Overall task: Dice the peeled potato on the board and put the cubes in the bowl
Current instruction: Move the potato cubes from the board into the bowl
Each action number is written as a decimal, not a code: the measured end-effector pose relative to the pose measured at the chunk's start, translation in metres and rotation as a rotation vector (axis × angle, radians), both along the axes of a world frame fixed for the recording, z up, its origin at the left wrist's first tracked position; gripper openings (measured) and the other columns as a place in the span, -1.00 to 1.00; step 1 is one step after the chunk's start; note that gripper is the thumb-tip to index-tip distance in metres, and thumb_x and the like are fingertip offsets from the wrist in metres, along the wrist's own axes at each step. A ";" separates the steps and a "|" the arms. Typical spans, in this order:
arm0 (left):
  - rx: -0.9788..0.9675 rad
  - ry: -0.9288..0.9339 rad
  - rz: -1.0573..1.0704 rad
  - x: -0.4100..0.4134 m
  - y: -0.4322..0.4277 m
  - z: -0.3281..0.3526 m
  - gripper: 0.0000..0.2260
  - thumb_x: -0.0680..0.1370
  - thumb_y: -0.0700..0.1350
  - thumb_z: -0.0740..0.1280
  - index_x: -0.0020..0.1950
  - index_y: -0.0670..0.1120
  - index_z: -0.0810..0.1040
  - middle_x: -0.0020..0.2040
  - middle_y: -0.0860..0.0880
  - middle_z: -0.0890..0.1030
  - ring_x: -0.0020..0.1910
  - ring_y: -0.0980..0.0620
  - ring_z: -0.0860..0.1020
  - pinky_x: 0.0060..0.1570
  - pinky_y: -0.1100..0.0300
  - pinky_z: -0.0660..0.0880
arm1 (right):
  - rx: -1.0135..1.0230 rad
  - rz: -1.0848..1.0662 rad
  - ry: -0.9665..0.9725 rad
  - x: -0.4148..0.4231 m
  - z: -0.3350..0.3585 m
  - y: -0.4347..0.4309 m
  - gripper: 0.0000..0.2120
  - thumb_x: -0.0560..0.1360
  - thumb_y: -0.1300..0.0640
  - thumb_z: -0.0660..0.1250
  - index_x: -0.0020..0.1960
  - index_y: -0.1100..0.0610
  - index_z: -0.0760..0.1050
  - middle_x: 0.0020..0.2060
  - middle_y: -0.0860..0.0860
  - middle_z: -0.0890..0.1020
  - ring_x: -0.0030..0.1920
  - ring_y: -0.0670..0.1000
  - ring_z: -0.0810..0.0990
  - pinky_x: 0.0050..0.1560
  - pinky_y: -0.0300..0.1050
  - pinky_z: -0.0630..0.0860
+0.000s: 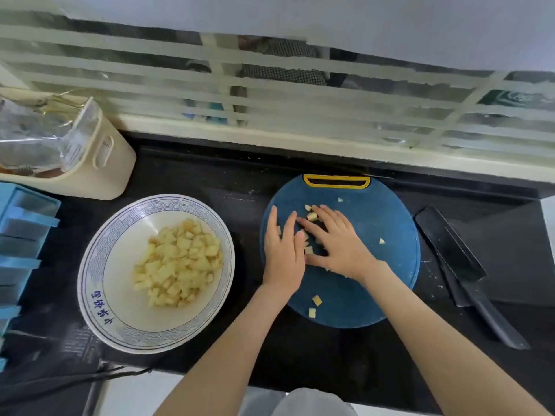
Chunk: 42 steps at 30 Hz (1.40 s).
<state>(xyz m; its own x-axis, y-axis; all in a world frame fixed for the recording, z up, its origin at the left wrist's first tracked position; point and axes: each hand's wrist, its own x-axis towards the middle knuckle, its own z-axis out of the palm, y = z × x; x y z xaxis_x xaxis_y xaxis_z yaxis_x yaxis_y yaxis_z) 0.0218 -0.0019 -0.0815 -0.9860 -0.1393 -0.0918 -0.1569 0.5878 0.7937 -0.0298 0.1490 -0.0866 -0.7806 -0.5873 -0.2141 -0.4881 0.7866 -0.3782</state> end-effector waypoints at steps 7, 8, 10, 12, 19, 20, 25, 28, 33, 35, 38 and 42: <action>0.113 -0.005 0.080 -0.002 0.007 -0.004 -0.45 0.59 0.19 -0.05 0.43 -0.09 0.36 0.55 -0.01 0.02 0.51 0.08 0.08 0.46 0.02 0.15 | -0.083 0.042 0.306 0.039 -0.011 0.026 -0.62 0.55 -0.12 0.14 0.28 0.00 0.46 0.17 0.07 0.51 0.15 0.09 0.42 0.20 0.01 0.39; 0.109 -0.002 0.091 -0.003 0.010 -0.003 -0.47 0.59 0.18 -0.04 0.41 -0.10 0.38 0.54 -0.03 0.03 0.50 0.07 0.09 0.46 0.00 0.17 | -0.083 0.027 0.380 0.041 -0.012 0.025 -0.69 0.56 -0.06 0.14 0.23 0.00 0.46 0.09 0.06 0.52 0.07 0.09 0.42 0.11 0.00 0.39; 0.114 -0.011 0.121 -0.004 0.013 -0.001 -0.54 0.63 0.11 0.01 0.38 -0.12 0.41 0.54 -0.05 0.05 0.49 0.05 0.11 0.45 -0.03 0.18 | -0.070 -0.020 0.478 0.039 -0.013 0.018 -0.80 0.55 0.03 0.18 0.13 0.05 0.46 -0.05 0.07 0.52 -0.05 0.10 0.44 -0.01 0.01 0.41; 0.135 -0.017 0.144 -0.005 0.014 0.000 -0.64 0.65 0.02 0.07 0.34 -0.13 0.44 0.53 -0.05 0.06 0.49 0.06 0.12 0.44 -0.04 0.19 | -0.040 -0.112 0.502 0.033 -0.011 0.010 -0.87 0.49 0.12 0.28 0.02 0.12 0.48 -0.18 0.11 0.51 -0.19 0.13 0.48 -0.17 0.02 0.50; 0.085 0.056 0.083 0.002 0.008 0.016 -0.66 0.65 0.04 0.07 0.24 -0.11 0.49 0.51 -0.06 0.08 0.46 0.06 0.11 0.42 0.12 0.14 | 0.190 -0.410 0.333 0.021 -0.002 -0.006 -0.67 0.34 0.26 0.46 -0.02 0.21 0.36 -0.38 0.15 0.46 -0.50 0.16 0.48 -0.62 -0.16 0.28; 0.066 0.081 0.069 0.002 0.006 0.020 -0.60 0.63 0.09 0.03 0.23 -0.11 0.50 0.51 -0.07 0.09 0.45 0.05 0.12 0.40 0.15 0.13 | 0.165 -0.449 0.269 0.019 0.003 -0.008 -0.71 0.40 0.27 0.41 0.03 0.23 0.36 -0.34 0.18 0.48 -0.45 0.20 0.51 -0.56 -0.13 0.29; 0.058 0.143 0.067 0.001 -0.012 0.047 -0.53 0.59 0.14 -0.06 0.20 -0.08 0.50 0.46 -0.06 0.18 0.37 0.10 0.16 0.29 0.24 0.12 | -0.433 -0.930 -0.327 0.003 0.042 -0.014 -0.91 0.60 0.12 0.17 0.09 0.09 0.35 -0.13 0.07 0.52 -0.20 0.09 0.51 -0.21 0.00 0.51; 0.036 0.225 0.126 0.000 -0.033 0.070 -0.55 0.60 0.09 -0.05 0.18 -0.10 0.53 0.42 -0.09 0.26 0.33 0.11 0.22 0.28 0.32 0.10 | -0.740 -1.015 -0.569 -0.003 0.071 -0.042 -0.95 0.61 0.11 0.15 -0.03 0.01 0.36 -0.25 0.05 0.41 -0.32 0.00 0.34 -0.39 -0.14 0.41; -0.003 0.290 0.236 0.004 -0.082 0.095 -0.56 0.62 0.09 -0.04 0.19 -0.10 0.53 0.37 -0.03 0.30 0.26 0.25 0.18 0.22 0.53 0.02 | -0.805 -0.681 -0.609 0.007 0.106 -0.120 -0.90 0.62 0.10 0.18 -0.08 0.03 0.34 -0.34 0.01 0.38 -0.41 -0.06 0.31 -0.46 -0.19 0.29; -0.009 0.247 0.295 0.007 -0.104 0.100 -0.65 0.65 0.03 0.02 0.19 -0.09 0.52 0.36 0.02 0.29 0.24 0.24 0.18 0.18 0.57 0.02 | -0.754 -0.535 -0.563 0.015 0.112 -0.155 -0.93 0.63 0.06 0.19 -0.03 0.02 0.37 -0.32 -0.01 0.46 -0.37 -0.06 0.39 -0.39 -0.16 0.37; -0.080 0.222 0.381 0.012 -0.137 0.099 -0.75 0.65 -0.15 0.09 0.22 -0.15 0.50 0.39 -0.10 0.31 0.31 0.05 0.26 0.31 0.31 0.14 | -0.523 -0.256 -0.523 0.026 0.107 -0.196 -0.75 0.67 0.03 0.07 0.27 -0.01 0.44 0.08 -0.01 0.61 0.08 0.01 0.56 0.15 0.02 0.45; -0.132 0.171 0.382 0.021 -0.165 0.091 -0.72 0.58 -0.30 0.12 0.24 -0.15 0.48 0.36 -0.13 0.33 0.33 -0.05 0.27 0.27 0.21 0.20 | -0.273 -0.068 -0.343 0.027 0.091 -0.215 -0.61 0.66 0.06 0.00 0.45 -0.06 0.34 0.30 0.03 0.52 0.33 0.07 0.44 0.34 0.20 0.32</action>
